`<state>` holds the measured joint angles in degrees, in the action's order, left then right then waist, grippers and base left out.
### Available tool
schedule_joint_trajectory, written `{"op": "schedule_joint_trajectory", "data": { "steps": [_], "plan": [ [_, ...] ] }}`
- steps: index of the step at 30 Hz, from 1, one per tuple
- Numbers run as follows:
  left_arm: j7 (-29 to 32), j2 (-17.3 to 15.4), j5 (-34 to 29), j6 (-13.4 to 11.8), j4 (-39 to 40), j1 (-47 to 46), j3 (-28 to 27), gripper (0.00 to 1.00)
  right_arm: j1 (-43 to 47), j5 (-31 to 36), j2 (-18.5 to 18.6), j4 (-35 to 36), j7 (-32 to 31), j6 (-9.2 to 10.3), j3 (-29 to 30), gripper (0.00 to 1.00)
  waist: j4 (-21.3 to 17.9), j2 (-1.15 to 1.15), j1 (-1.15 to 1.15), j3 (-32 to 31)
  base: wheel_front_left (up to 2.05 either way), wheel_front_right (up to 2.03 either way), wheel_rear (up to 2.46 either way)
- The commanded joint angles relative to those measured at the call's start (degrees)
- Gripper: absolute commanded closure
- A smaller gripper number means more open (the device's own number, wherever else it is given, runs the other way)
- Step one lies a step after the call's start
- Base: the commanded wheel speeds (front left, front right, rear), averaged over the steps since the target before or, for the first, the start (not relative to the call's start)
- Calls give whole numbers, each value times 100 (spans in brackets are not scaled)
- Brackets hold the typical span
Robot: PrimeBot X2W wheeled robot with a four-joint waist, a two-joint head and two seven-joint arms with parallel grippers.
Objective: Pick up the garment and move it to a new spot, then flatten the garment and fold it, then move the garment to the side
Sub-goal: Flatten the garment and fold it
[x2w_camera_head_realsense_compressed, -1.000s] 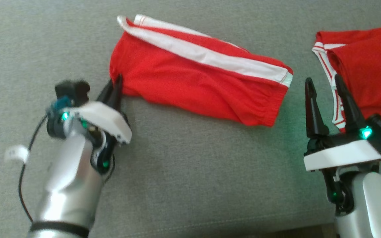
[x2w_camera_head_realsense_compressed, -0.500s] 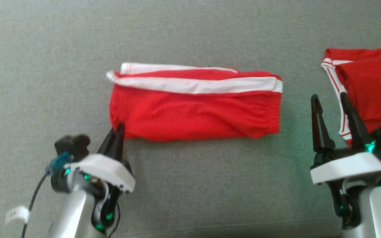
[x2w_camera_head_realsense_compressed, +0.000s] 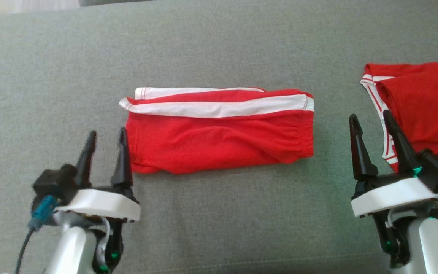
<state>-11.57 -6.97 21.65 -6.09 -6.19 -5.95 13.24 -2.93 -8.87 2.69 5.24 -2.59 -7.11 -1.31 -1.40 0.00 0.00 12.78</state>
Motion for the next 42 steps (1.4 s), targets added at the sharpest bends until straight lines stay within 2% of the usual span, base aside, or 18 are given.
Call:
{"op": "schedule_joint_trajectory", "data": {
  "steps": [1,10,32,38,42],
  "plan": [
    [-105,-128,-106,-54,277,-90,-262,0,-141,49,28,249,-8,-37,-152,0,21,0,0,-59,0,0,0],
    [-277,-409,-660,-225,686,52,-250,0,1,162,78,297,-131,-37,-208,0,67,0,0,-347,0,0,0],
    [-136,-483,-618,-246,797,241,-76,0,93,149,99,341,-220,-37,-195,0,87,0,0,-311,0,0,0],
    [-141,-473,-600,-206,788,71,-26,0,-104,72,91,41,-293,-37,-312,0,222,0,0,-82,0,0,0],
    [-177,-418,-584,-153,746,-134,27,0,-468,32,81,-530,-271,-37,-491,0,368,0,0,169,0,0,0]
  ]
}}
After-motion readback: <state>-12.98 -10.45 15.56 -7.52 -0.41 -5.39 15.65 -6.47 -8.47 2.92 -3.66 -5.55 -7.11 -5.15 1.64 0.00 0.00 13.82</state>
